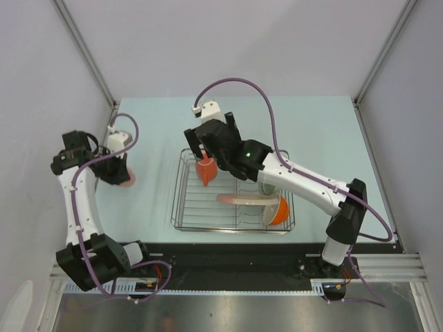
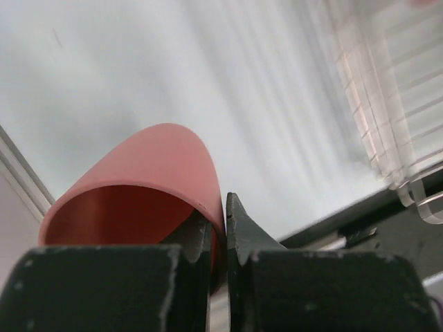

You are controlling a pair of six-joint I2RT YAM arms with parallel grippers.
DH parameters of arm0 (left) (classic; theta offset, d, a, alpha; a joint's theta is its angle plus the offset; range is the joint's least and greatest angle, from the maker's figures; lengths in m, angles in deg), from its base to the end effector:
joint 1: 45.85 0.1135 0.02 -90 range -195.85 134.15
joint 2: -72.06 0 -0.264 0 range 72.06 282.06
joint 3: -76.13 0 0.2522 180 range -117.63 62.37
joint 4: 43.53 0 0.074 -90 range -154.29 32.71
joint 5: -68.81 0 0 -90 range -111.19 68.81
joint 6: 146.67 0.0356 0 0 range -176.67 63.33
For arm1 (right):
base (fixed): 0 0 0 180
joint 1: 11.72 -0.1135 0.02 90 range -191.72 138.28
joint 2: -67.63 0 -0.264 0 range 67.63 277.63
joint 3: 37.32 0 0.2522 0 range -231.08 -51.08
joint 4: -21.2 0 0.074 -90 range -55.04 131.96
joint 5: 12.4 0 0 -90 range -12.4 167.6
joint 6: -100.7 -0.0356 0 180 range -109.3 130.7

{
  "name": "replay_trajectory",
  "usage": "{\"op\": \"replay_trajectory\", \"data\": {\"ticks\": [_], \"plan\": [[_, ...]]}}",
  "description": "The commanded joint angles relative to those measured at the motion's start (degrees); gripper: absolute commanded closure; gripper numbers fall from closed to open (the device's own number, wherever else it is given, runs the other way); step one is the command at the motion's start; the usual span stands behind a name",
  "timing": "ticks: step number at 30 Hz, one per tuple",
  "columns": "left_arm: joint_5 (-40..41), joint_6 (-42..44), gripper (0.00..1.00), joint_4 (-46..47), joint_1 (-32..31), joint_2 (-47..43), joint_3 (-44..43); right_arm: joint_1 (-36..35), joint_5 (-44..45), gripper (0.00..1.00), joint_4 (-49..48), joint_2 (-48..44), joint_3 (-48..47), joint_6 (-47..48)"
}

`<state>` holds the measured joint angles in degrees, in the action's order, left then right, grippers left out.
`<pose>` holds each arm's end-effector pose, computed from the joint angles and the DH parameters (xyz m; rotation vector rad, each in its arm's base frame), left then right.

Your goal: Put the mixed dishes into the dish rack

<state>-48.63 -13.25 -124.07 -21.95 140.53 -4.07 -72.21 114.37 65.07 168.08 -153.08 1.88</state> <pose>0.1970 0.0694 0.3119 0.5499 2.5061 -0.2551 0.2162 0.3386 0.3907 -0.4976 1.9018 0.1244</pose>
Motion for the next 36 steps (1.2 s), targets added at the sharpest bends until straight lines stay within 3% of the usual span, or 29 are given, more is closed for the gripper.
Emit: {"op": "replay_trajectory", "data": {"ticks": [1, 3, 5, 6, 7, 9, 11, 12, 13, 14, 15, 16, 17, 20, 25, 30, 36], "plan": [[-24.5, -4.0, 1.0, -3.2, -3.6, -1.8, -11.7, 6.0, -7.7, 0.0, -0.8, -5.9, -0.4, -9.7], [-34.7, -6.0, 1.0, -2.1, -5.4, -2.6, -14.0, 9.9, -18.2, 0.0, -2.8, -9.6, 2.1, -14.3], [-40.3, -8.9, 1.0, 4.8, -7.5, -5.3, -12.3, 15.6, -25.0, 0.0, -7.8, -15.3, 10.9, -21.2], [-44.3, -15.9, 1.0, 9.2, -8.4, -6.3, -10.9, 17.8, -33.3, 0.0, -14.5, -17.0, 15.0, -24.5], [-45.9, -19.9, 1.0, 19.1, -9.3, -7.1, -9.3, 20.1, -39.1, 0.0, -18.1, -18.5, 18.3, -27.8], [-48.8, -32.4, 1.0, 28.2, -12.4, -7.9, -5.6, 25.8, -52.0, 0.0, -29.5, -20.9, 26.3, -38.7], [-51.0, -42.9, 1.0, 45.4, -15.0, -7.4, -1.4, 27.7, -56.7, 0.0, -37.0, -21.4, 30.7, -44.2], [-51.5, -54.5, 1.0, 52.1, -15.8, -7.2, 0.1, 27.9, -59.9, 0.0, -43.8, -21.5, 31.7, -49.3], [-51.2, -60.4, 1.0, 66.4, -16.7, -7.0, 1.9, 28.0, -60.9, 0.0, -47.3, -21.4, 32.7, -51.6], [-51.0, -66.0, 1.0, 74.3, -18.3, -6.9, 4.8, 27.6, -61.7, 0.0, -50.4, -21.2, 33.3, -53.6], [-50.6, -75.9, 1.0, 86.5, -19.2, -5.8, 5.9, 27.4, -62.8, 0.0, -55.2, -20.5, 33.7, -56.7], [-50.3, -79.6, 1.0, 90.6, -20.2, -5.1, 6.4, 27.2, -63.1, 0.0, -57.1, -19.9, 33.7, -57.9], [-49.4, -83.0, 1.0, 92.6, -21.9, -3.4, 5.9, 26.7, -63.8, 0.0, -60.2, -19.4, 33.7, -59.4], [-48.8, -82.5, 1.0, 93.5, -25.1, -1.4, 3.2, 26.0, -64.3, 0.0, -64.1, -17.4, 33.7, -62.4], [-48.1, -88.6, 1.0, 100.2, -26.7, 2.9, 1.0, 23.5, -63.1, 0.0, -65.6, -15.5, 34.1, -61.1], [-49.6, -102.0, 1.0, 115.6, -27.0, 6.8, -0.3, 23.4, -62.2, 0.0, -61.8, -15.6, 34.1, -57.3], [-50.1, -108.5, 1.0, 122.8, -28.9, 10.2, -1.8, 23.4, -62.9, 0.0, -62.5, -14.5, 34.6, -57.8]]}}
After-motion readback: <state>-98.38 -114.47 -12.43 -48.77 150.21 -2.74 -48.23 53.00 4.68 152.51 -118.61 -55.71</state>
